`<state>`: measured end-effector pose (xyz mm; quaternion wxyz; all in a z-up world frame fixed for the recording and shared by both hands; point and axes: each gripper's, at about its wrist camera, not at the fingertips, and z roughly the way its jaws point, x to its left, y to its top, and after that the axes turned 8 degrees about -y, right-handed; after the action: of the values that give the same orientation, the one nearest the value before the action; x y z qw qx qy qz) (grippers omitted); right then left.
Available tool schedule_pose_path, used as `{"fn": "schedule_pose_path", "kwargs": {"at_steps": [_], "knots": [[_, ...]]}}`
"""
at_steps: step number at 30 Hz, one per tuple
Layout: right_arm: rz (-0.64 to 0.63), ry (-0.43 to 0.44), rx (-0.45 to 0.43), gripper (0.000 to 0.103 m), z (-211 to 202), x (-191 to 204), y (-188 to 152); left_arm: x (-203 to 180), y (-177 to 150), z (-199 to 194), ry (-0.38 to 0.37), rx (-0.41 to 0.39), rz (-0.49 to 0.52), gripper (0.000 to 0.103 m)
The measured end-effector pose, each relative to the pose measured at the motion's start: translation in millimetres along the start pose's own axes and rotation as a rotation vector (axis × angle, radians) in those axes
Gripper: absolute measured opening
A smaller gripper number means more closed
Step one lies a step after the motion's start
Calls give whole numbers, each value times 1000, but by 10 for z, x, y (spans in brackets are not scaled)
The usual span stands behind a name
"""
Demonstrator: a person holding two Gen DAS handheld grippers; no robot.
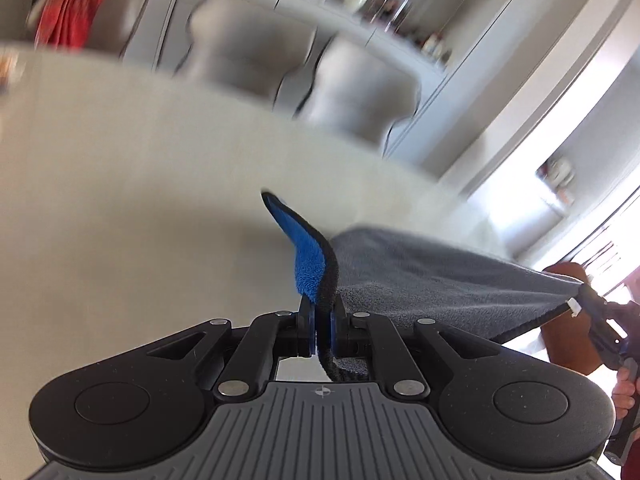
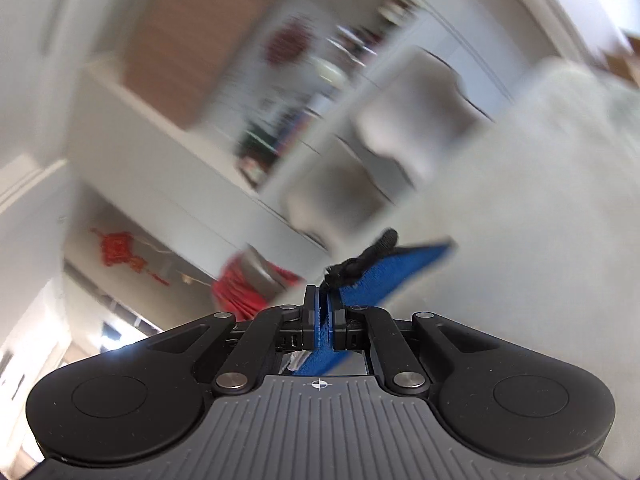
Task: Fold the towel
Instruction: 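Lay the towel flat on the table and open both grippers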
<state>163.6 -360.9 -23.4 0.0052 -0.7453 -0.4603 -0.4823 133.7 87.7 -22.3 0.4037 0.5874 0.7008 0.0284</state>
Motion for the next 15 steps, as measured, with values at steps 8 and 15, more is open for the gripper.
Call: {"fn": "schedule_pose_path", "kwargs": {"at_steps": [8, 15], "knots": [[155, -181, 110, 5, -75, -826, -711, 355, -528, 205, 60, 128, -56, 6], [90, -235, 149, 9, -105, -841, -774, 432, -615, 131, 149, 148, -12, 6]]}}
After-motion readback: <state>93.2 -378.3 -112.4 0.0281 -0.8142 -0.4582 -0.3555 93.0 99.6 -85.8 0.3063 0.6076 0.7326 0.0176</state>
